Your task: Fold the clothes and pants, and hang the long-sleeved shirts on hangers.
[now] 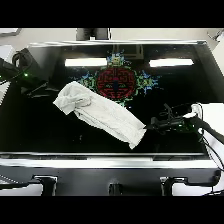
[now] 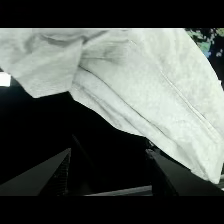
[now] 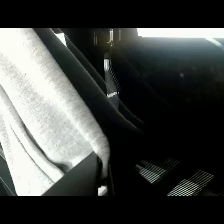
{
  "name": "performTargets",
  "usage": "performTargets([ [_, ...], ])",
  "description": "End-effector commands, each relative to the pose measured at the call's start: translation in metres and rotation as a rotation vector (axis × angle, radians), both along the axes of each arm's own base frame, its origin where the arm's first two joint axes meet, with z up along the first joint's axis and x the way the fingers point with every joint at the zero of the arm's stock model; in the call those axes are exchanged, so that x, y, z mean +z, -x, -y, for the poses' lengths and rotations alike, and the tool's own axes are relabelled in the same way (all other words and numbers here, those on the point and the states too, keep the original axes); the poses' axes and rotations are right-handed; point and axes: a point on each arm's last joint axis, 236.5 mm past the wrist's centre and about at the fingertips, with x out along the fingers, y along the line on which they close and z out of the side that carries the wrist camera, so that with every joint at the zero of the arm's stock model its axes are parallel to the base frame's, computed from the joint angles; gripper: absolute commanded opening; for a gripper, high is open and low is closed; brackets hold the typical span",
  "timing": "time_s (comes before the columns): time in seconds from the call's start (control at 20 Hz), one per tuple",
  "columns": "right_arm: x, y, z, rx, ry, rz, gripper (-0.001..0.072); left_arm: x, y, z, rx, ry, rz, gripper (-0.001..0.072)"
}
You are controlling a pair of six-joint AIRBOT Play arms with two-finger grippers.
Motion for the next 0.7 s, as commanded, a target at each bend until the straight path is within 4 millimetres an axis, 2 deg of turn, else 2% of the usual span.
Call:
performTargets([
  [0.0, 0.008, -0.005, -0.006, -0.006, -0.042, 0.022, 0.0038, -0.021, -0.012, -0.049, 0.080, -0.008, 0.028, 0.0544],
  [0.05, 0.011, -0.004, -0.008, -0.004, -0.056, 0.019, 0.0038, -0.033, -0.018, -0.065, 0.113, 0.024, 0.044, 0.0548],
  [0.1, 0.014, -0.002, -0.011, 0.001, -0.071, 0.015, 0.0038, -0.043, -0.025, -0.076, 0.144, 0.083, 0.075, 0.0607],
  [0.15, 0.017, 0.001, -0.013, 0.011, -0.085, 0.010, 0.0038, -0.056, -0.033, -0.088, 0.197, 0.146, 0.109, 0.0623],
  [0.3, 0.030, 0.012, -0.020, 0.052, -0.134, -0.013, 0.0038, -0.101, -0.041, -0.117, 0.314, 0.318, 0.144, 0.0623],
  [0.45, 0.041, 0.012, -0.021, 0.044, -0.137, -0.011, 0.0037, -0.146, -0.044, -0.123, 0.335, 0.427, 0.104, 0.0623],
  [0.65, 0.047, 0.008, -0.020, 0.011, -0.125, -0.013, 0.0037, -0.180, -0.059, -0.105, 0.321, 0.520, 0.090, 0.0623],
])
